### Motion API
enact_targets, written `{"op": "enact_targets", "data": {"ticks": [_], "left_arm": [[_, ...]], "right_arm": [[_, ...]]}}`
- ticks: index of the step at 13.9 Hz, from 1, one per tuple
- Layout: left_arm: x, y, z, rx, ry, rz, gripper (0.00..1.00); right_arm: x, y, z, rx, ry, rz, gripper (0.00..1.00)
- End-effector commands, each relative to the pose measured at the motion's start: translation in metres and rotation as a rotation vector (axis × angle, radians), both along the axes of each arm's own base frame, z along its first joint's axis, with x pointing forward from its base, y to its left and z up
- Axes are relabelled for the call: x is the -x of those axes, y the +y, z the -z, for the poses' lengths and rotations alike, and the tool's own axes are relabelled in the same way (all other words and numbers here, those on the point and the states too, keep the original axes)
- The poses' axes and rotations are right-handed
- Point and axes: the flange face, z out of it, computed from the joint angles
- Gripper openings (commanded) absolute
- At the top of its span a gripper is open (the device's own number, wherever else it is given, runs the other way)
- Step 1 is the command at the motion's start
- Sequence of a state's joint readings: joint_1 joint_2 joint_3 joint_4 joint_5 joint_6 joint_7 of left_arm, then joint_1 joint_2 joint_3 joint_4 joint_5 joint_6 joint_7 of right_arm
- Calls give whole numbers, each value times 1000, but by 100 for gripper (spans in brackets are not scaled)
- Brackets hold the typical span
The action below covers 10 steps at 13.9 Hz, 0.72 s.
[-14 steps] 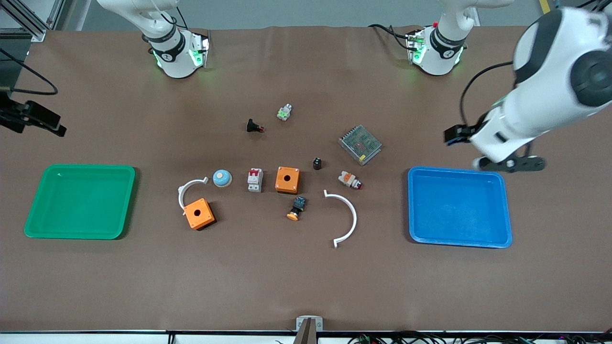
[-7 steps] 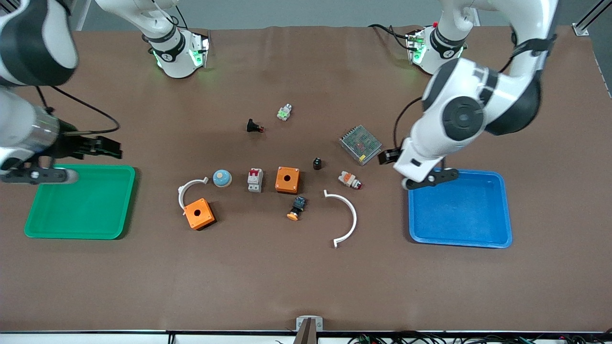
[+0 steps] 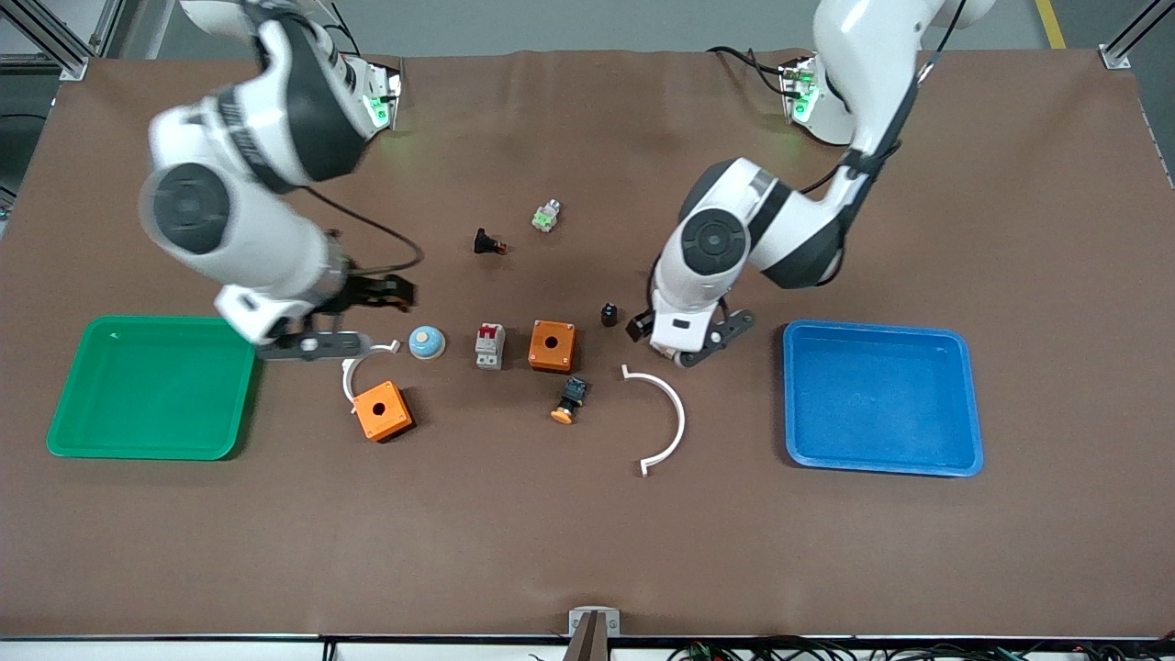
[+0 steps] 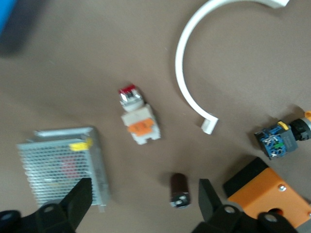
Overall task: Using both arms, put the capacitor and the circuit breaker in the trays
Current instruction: 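Reach the right gripper to the breaker while the left gripper reaches the capacitor, then close the right gripper on the breaker while the left gripper grasps the capacitor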
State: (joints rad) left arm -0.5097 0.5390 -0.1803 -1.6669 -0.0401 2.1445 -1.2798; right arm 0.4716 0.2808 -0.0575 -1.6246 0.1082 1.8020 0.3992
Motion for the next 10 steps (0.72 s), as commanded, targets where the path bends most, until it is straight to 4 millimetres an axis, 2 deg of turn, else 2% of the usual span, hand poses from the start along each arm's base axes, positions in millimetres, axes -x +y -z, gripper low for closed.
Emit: {"op": "enact_targets", "data": {"ticks": [1, 3, 4, 6, 8, 10], "left_arm": [[8, -21, 37, 16, -13, -88, 83], [14, -32, 59, 24, -17, -138, 78], [22, -43, 69, 32, -21, -151, 75], [29, -53, 85, 42, -27, -187, 71], [42, -65, 98, 40, -22, -180, 69], [46, -67, 102, 33, -17, -177, 69]], "right_arm": [[19, 34, 55, -8, -31, 65, 100], [29, 52, 94, -8, -53, 80, 100], [33, 61, 111, -10, -69, 92, 100], [40, 76, 138, -9, -82, 96, 100], [38, 76, 158, -1, -80, 103, 100], [35, 76, 173, 0, -87, 107, 100]]}}
